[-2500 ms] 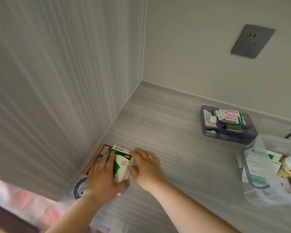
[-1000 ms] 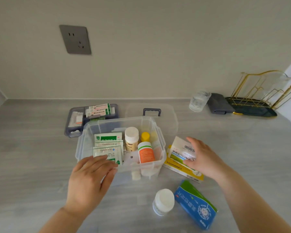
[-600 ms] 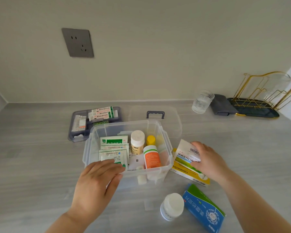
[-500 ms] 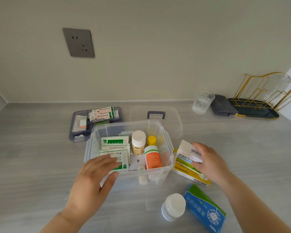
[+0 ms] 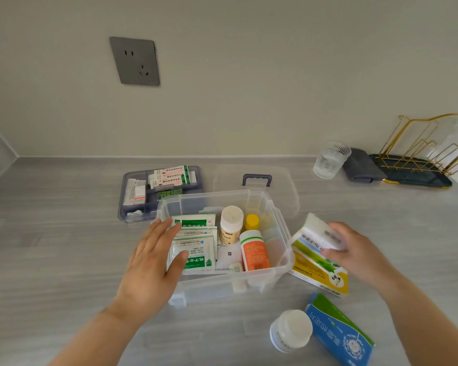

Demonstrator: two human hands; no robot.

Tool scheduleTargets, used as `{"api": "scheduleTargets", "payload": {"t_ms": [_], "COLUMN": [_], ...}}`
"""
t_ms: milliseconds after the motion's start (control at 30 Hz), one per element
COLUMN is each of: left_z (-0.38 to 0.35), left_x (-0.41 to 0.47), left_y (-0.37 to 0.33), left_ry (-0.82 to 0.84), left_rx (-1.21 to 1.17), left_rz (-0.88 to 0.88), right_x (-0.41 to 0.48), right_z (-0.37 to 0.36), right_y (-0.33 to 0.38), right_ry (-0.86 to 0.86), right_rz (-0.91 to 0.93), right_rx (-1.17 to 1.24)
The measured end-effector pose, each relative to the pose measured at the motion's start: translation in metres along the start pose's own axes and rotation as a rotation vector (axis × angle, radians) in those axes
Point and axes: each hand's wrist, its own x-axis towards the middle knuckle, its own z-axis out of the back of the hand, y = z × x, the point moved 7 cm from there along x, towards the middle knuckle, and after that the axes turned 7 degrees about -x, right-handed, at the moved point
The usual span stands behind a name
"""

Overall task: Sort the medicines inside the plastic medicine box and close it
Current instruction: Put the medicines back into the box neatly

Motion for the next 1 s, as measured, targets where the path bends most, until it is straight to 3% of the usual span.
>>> {"api": "scheduleTargets", "payload": {"t_ms": [100,200,333,533,800,1000], "left_z": [0.000,0.003,0.004,0.004,-0.001,-0.001], "left_x": [0.000,-0.001,-0.003,-0.006,-0.004,-0.003], "left_y": [0.000,-0.001,-0.002,0.001,0.007,0.010], "left_ry": [-0.013,-0.062,-0.085,-0.098,-0.062,-0.064], "left_rx": [-0.033,-0.086,-0.143,-0.248,-0.272,-0.272], "left_rz": [-0.017,-0.031,-0.033,0.026,0.030,0.019], "right_x": [-0.011,-0.028,-0.034,-0.007,0.011,0.018], "right_z": [0.044,0.078,0.051,-0.057,-0.125,-0.138], "right_y": [0.014,0.056,0.132,0.192,0.203,0.204], "right_ry": [-0.229,-0.387,-0.060,0.415,0.783,0.888], "right_rz": [0.021,0.211,0.463,0.543,0.511,0.508], "right_rx": [0.106,0.116,0.268,-0.017,-0.174,-0.248]}}
